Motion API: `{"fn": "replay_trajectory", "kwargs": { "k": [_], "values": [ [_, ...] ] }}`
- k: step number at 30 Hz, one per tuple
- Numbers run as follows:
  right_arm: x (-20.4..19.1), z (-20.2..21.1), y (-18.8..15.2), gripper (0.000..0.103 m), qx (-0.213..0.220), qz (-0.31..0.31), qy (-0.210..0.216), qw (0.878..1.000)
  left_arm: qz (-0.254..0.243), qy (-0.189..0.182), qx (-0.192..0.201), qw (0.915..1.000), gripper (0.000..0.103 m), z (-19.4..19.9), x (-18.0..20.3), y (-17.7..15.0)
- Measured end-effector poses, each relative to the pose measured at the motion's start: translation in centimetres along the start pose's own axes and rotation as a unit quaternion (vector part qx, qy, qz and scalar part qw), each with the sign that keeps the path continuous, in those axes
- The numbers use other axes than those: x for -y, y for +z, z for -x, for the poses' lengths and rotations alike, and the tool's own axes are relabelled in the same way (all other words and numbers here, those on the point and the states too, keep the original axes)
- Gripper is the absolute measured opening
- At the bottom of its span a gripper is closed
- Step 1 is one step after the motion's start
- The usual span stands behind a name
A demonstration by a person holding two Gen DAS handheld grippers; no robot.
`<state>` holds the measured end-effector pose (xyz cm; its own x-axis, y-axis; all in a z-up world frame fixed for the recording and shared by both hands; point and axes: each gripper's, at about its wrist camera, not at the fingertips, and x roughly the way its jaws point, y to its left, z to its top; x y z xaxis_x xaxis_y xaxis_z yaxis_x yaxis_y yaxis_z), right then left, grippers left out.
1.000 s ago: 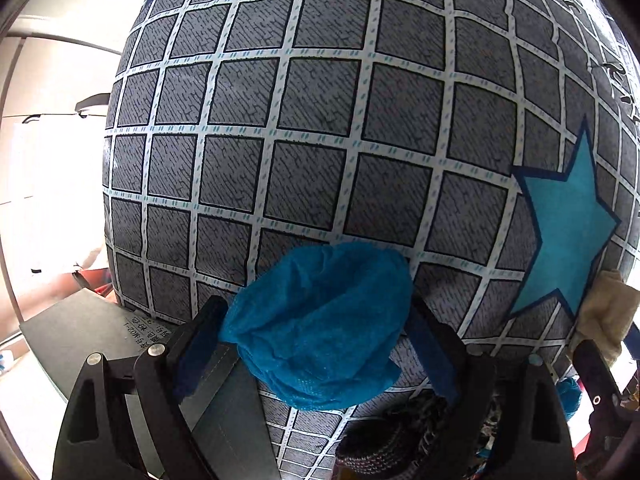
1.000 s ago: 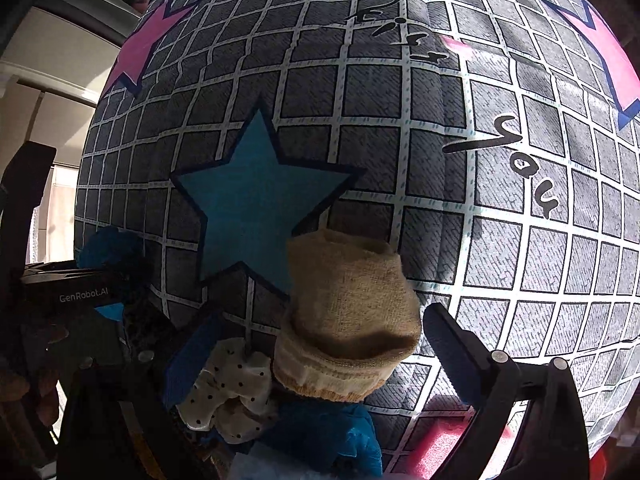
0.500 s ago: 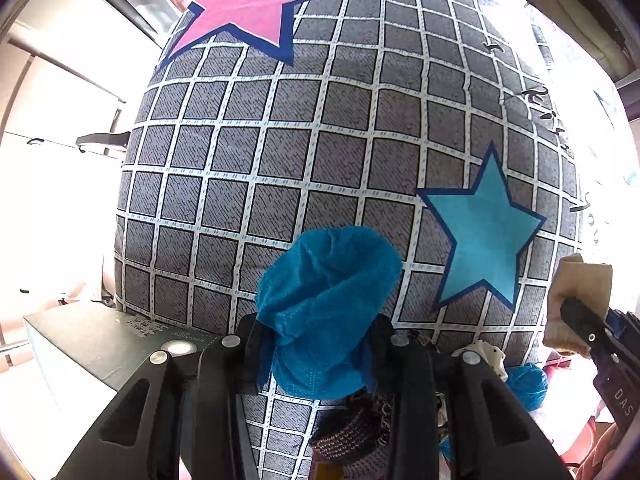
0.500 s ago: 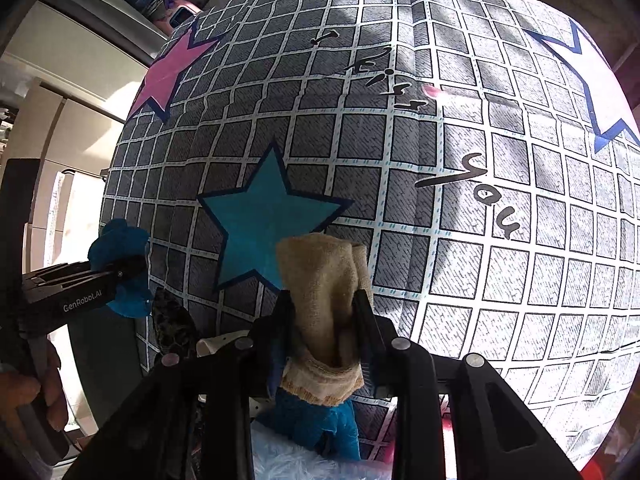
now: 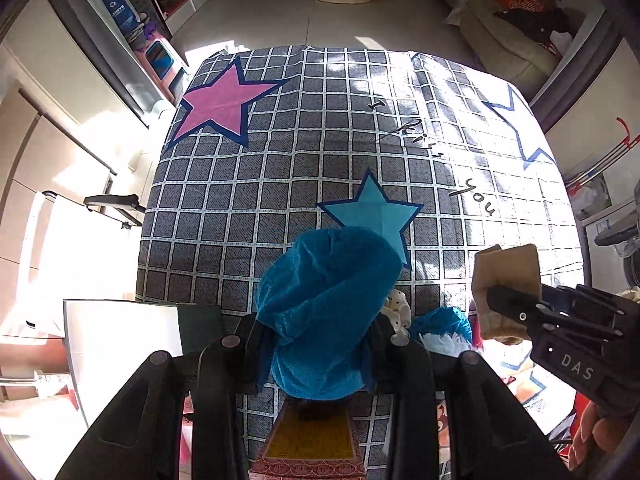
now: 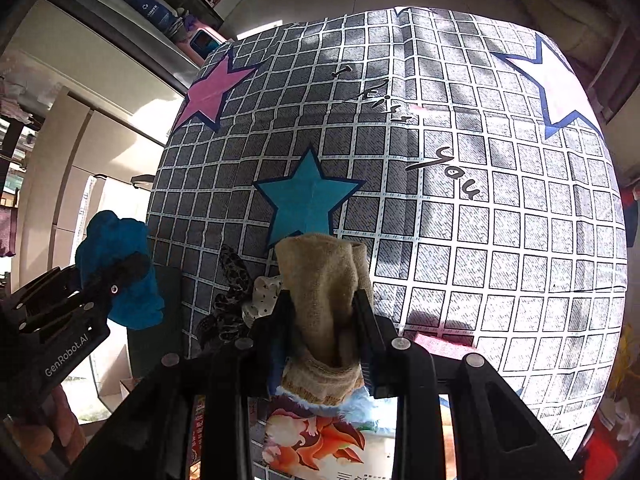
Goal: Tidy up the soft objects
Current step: 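Carry the blue cloth and beige sock over the white box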
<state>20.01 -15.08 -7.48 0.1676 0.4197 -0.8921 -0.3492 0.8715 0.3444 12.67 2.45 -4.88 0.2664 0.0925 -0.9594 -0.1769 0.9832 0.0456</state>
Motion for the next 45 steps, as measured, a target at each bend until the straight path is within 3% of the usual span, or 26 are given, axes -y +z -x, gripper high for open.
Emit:
{"fn": "replay_trajectory", "kwargs": {
  "k": [14, 28, 37, 45],
  "values": [
    [-6.4, 4.8, -9.6, 0.032, -0.002, 0.029, 0.017, 0.999, -0.032, -0.021, 0.055, 0.9978, 0.037, 9.1, -0.3, -10.6],
    [-16.2, 4.9, -12.9, 0.032, -0.013, 0.127, 0.036, 0.991, 0.061, 0.021, 0.056, 0.9963, 0.037, 11.0, -8.1, -19.2],
    [-23.1, 4.0, -13.9, 0.032, -0.028, 0.219, 0.048, 0.974, 0.118, 0.056, 0.063, 0.9895, 0.037, 11.4, -11.5, -22.2],
    [-26.4, 3.2, -14.1, 0.032, -0.039, 0.268, 0.047, 0.961, 0.154, 0.071, 0.066, 0.9833, 0.037, 11.5, -13.1, -23.5]
  ]
}}
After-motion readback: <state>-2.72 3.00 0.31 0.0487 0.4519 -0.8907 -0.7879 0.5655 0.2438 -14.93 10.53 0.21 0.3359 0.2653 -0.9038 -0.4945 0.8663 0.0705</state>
